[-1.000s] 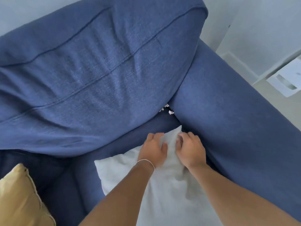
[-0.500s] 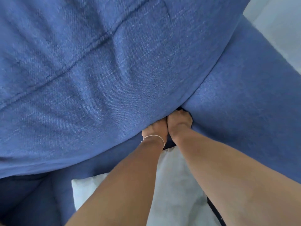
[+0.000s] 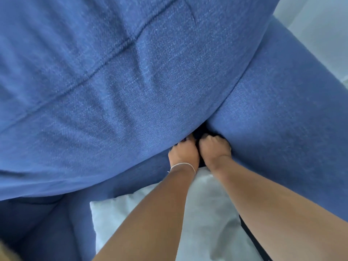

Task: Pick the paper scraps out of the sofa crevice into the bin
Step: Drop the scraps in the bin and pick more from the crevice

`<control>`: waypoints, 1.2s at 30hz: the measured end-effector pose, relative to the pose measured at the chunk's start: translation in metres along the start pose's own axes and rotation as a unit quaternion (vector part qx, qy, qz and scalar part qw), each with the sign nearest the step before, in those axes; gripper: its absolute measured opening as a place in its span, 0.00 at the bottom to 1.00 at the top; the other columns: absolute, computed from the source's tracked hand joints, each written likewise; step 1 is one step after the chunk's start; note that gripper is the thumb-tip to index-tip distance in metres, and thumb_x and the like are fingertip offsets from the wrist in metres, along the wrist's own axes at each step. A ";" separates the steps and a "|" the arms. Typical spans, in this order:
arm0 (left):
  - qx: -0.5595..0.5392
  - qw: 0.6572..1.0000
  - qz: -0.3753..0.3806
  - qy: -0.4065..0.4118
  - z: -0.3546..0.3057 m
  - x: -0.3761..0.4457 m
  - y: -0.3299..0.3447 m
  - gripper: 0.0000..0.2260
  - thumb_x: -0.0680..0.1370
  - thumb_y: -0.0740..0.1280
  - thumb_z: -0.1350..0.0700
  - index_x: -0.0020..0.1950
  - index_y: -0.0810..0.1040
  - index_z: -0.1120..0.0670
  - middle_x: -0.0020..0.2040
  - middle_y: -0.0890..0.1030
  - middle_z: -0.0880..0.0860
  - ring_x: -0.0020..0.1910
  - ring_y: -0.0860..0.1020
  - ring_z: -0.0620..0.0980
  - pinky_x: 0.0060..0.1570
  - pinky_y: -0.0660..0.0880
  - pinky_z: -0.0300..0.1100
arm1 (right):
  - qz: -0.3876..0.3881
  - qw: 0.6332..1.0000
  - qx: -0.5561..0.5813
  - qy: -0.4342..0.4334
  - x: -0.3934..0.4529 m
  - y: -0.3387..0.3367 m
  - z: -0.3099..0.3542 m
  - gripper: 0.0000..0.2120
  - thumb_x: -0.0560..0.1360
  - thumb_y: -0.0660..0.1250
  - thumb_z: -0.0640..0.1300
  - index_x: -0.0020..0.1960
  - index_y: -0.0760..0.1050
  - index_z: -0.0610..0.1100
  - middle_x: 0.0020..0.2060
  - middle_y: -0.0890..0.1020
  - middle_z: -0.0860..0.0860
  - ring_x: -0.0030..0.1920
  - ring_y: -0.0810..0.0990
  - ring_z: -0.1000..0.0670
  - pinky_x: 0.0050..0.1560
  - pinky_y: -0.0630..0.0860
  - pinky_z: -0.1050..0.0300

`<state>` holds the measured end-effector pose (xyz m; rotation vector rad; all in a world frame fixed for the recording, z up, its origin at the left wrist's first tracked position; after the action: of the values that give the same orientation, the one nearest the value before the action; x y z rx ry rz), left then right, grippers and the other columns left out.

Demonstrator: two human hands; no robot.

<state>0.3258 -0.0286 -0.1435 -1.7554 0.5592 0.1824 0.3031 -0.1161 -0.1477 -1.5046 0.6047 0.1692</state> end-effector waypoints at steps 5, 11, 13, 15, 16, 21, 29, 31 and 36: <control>-0.058 0.998 -0.013 0.011 0.018 -0.048 -0.010 0.11 0.82 0.58 0.52 0.58 0.76 0.55 0.59 0.78 0.56 0.59 0.74 0.59 0.58 0.72 0.52 | -0.078 0.997 0.002 -0.019 -0.044 -0.017 -0.009 0.12 0.83 0.53 0.40 0.57 0.74 0.42 0.49 0.86 0.45 0.49 0.87 0.40 0.44 0.79 0.50; -0.071 0.994 -0.055 0.061 0.036 -0.121 -0.032 0.11 0.82 0.61 0.49 0.56 0.79 0.51 0.58 0.74 0.52 0.55 0.73 0.55 0.58 0.68 0.49 | -0.167 0.980 0.105 -0.032 -0.114 -0.035 -0.015 0.11 0.79 0.62 0.42 0.59 0.76 0.47 0.44 0.85 0.48 0.44 0.83 0.42 0.37 0.75 0.50; -0.084 0.990 -0.069 0.087 0.029 -0.145 -0.040 0.09 0.81 0.62 0.50 0.53 0.80 0.51 0.57 0.74 0.52 0.54 0.73 0.55 0.58 0.69 0.49 | -0.212 0.962 0.170 -0.030 -0.147 -0.039 -0.023 0.16 0.76 0.67 0.39 0.63 0.78 0.45 0.42 0.86 0.47 0.44 0.83 0.41 0.41 0.80 0.48; -0.095 0.985 -0.063 0.128 0.014 -0.174 -0.043 0.08 0.81 0.62 0.51 0.51 0.79 0.52 0.55 0.74 0.51 0.53 0.74 0.54 0.58 0.70 0.49 | -0.261 0.946 0.193 -0.017 -0.189 -0.036 -0.034 0.21 0.70 0.72 0.34 0.63 0.80 0.41 0.43 0.87 0.45 0.47 0.85 0.39 0.47 0.83 0.47; -0.105 0.980 -0.059 0.156 0.003 -0.191 -0.043 0.07 0.81 0.63 0.52 0.51 0.80 0.52 0.55 0.74 0.52 0.52 0.74 0.55 0.58 0.71 0.49 | -0.277 0.938 0.209 0.001 -0.211 -0.030 -0.042 0.22 0.69 0.73 0.33 0.63 0.80 0.40 0.44 0.87 0.45 0.49 0.84 0.39 0.49 0.83 0.47; -0.107 0.943 -0.019 0.314 -0.060 -0.301 -0.026 0.07 0.81 0.62 0.54 0.53 0.80 0.51 0.52 0.76 0.50 0.50 0.74 0.51 0.55 0.72 0.45 | -0.200 0.873 0.402 0.193 -0.336 0.052 -0.096 0.25 0.79 0.63 0.38 0.76 0.67 0.46 0.59 0.81 0.49 0.61 0.76 0.48 0.61 0.76 0.54; -0.162 0.925 0.190 0.286 -0.133 -0.433 0.093 0.08 0.81 0.60 0.48 0.50 0.77 0.48 0.48 0.78 0.47 0.48 0.75 0.45 0.52 0.75 0.43 | -0.044 0.776 0.456 0.434 -0.546 0.215 -0.170 0.30 0.78 0.63 0.40 0.78 0.63 0.48 0.57 0.83 0.44 0.56 0.80 0.41 0.53 0.79 0.49; -0.154 0.923 0.209 0.285 -0.159 -0.449 0.125 0.07 0.81 0.60 0.47 0.49 0.76 0.46 0.48 0.79 0.47 0.48 0.76 0.46 0.50 0.75 0.44 | -0.058 0.765 0.471 0.436 -0.560 0.236 -0.194 0.30 0.77 0.63 0.40 0.79 0.62 0.47 0.60 0.82 0.42 0.58 0.80 0.40 0.54 0.79 0.50; -0.072 0.931 0.249 0.258 -0.219 -0.471 0.197 0.08 0.81 0.62 0.50 0.47 0.78 0.50 0.49 0.81 0.50 0.48 0.79 0.51 0.48 0.77 0.50 | -0.017 0.754 0.519 0.402 -0.562 0.267 -0.250 0.39 0.77 0.61 0.41 0.82 0.47 0.57 0.63 0.81 0.42 0.60 0.81 0.40 0.59 0.78 0.47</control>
<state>-0.2122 -0.1406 -0.0646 -1.7732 1.4076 0.1127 -0.3626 -0.1874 -0.1056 -0.4032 1.1046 -0.7947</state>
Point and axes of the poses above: each hand's wrist, its own x-axis towards the middle knuckle, its own y-axis out of the palm, z = x × y, the point moved 7 cm from there along x, towards the middle knuckle
